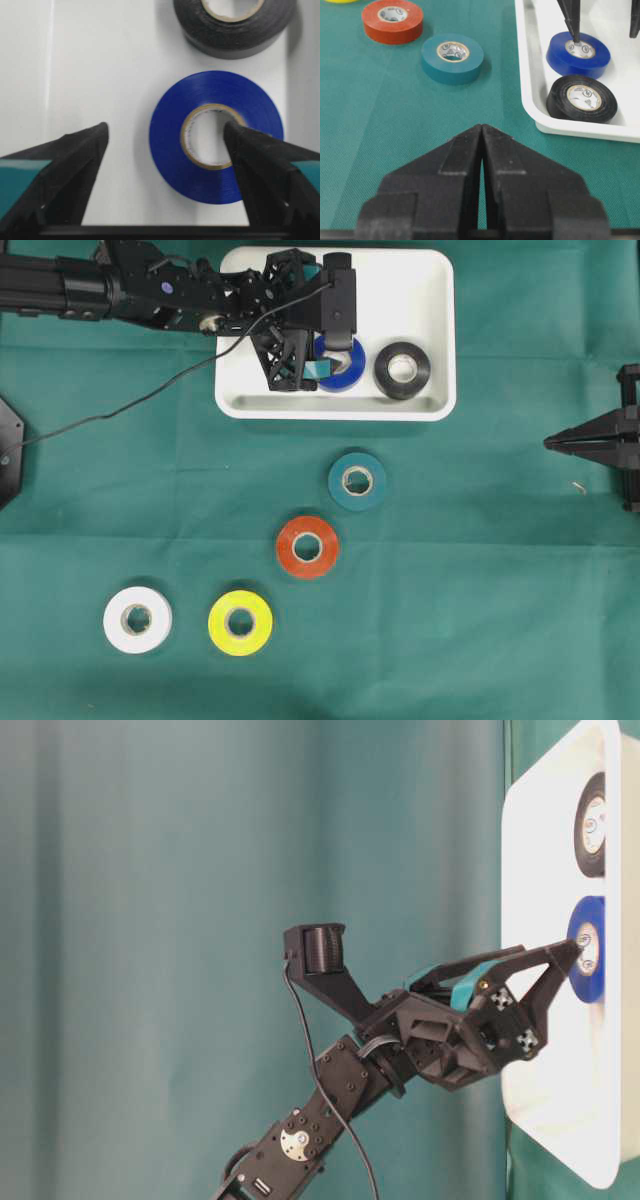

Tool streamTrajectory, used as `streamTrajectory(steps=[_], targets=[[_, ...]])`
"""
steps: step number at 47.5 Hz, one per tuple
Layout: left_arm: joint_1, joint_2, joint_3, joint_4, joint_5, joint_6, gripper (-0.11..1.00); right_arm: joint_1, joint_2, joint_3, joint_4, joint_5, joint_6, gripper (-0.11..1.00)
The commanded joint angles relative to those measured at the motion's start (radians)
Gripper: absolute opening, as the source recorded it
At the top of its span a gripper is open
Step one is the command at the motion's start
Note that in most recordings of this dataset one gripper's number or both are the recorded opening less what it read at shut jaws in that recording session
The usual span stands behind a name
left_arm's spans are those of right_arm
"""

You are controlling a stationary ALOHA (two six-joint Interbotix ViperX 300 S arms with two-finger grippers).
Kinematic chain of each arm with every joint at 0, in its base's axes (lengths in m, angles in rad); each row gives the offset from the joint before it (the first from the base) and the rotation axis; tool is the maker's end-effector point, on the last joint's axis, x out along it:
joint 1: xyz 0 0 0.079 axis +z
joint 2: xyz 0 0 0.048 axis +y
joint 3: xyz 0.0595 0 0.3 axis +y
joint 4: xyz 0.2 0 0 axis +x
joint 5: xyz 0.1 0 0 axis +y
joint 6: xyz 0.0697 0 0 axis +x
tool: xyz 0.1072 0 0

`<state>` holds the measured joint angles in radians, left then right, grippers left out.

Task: Put the tape into the white case with the left arm.
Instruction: 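Carry the blue roll into the white tray and release it, then withdraw the left gripper back to the left side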

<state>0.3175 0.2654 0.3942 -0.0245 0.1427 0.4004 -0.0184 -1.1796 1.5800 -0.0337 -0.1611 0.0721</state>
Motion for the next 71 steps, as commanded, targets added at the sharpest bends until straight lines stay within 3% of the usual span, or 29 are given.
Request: streamTrajectory(steps=[1,13,39,57,71], targets=[[0.002,-0.037,-0.017,0.002,-0.003,0.0,0.95,0.0,0.006,-0.009,0.0,-0.011,0.0,-0.09],[-0.005,-0.104,0.02,0.002,0.005,-0.006,0.95,0.0,0.006,-0.009,0.0,-0.011,0.0,-0.09],[-0.097,-0.411,0.273,-0.002,-0.003,-0.025,0.95,-0.002,0.006,-0.009,0.0,-0.011,0.0,-0.09],[-0.195,-0.584,0.463,-0.002,-0.008,-0.15,0.95,0.0,0.006,-0.009,0.0,-0.011,0.0,-0.09],[-0.261,-0.752,0.607,-0.002,-0.078,-0.224,0.95,0.0,0.006,-0.009,0.0,-0.011,0.0,-0.09]])
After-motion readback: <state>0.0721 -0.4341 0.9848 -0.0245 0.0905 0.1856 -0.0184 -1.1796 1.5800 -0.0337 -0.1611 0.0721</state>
